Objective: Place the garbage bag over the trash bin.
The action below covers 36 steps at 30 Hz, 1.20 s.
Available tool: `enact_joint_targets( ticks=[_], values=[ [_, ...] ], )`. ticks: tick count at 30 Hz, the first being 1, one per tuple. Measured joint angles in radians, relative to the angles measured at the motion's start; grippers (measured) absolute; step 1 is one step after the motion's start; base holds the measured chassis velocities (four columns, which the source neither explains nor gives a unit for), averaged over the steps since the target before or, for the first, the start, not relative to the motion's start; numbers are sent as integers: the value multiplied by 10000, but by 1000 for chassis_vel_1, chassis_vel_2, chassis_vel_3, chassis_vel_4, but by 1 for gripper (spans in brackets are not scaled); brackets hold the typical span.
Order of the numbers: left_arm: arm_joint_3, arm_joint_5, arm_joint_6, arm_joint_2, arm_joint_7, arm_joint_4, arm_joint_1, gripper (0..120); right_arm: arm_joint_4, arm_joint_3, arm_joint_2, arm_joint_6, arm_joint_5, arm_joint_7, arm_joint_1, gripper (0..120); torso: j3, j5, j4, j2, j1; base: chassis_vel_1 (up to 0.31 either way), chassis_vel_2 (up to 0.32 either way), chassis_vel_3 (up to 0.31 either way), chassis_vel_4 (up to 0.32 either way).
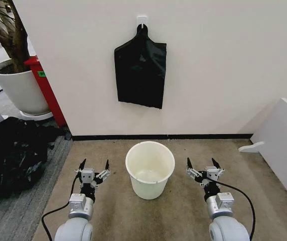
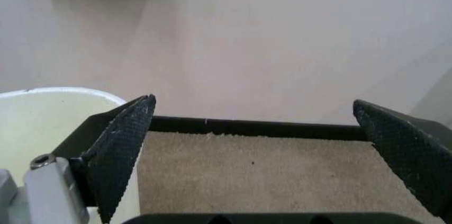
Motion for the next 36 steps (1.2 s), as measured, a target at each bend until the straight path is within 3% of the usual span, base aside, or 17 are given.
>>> enact_joint_targets(
  ticks=[7, 18, 25, 30, 32, 36],
  values=[
    [2, -199, -138, 71, -107, -118, 55, 100, 83, -104, -38, 343, -94, 293, -154, 100, 1, -2, 0, 0, 0, 0, 0, 0, 0],
    [9, -3280, -2570, 1267, -2063, -2534, 926, 100, 884, -1076, -381, 3537, -1066, 2953, -1542, 100, -1, 3, 0, 1, 0, 0, 0, 0, 0],
    [17, -3363, -2655, 1301, -2123, -2608, 968, 100, 1262, -1522, -543, 5044, -1528, 4218, -2198, 100, -1, -2, -1, 1, 0, 0, 0, 0, 0],
    [9, -3168, -2687, 1328, -2057, -2739, 1036, 100, 1270, -1535, -547, 5078, -1539, 4250, -2214, 100, 0, -2, 0, 0, 0, 0, 0, 0, 0],
    [-34, -2332, -2549, 1379, -1657, -3030, 1195, 100, 1292, -1543, -567, 5078, -1535, 4255, -2214, 100, 0, 1, 0, 1, 0, 0, 0, 0, 0],
    [-20, -2180, -2029, 1441, -1582, -3145, 1207, 100, 1434, -1564, -722, 4831, -1372, 4208, -2137, 100, 0, -2, -1, 0, 0, 0, 0, 0, 0]
  ],
)
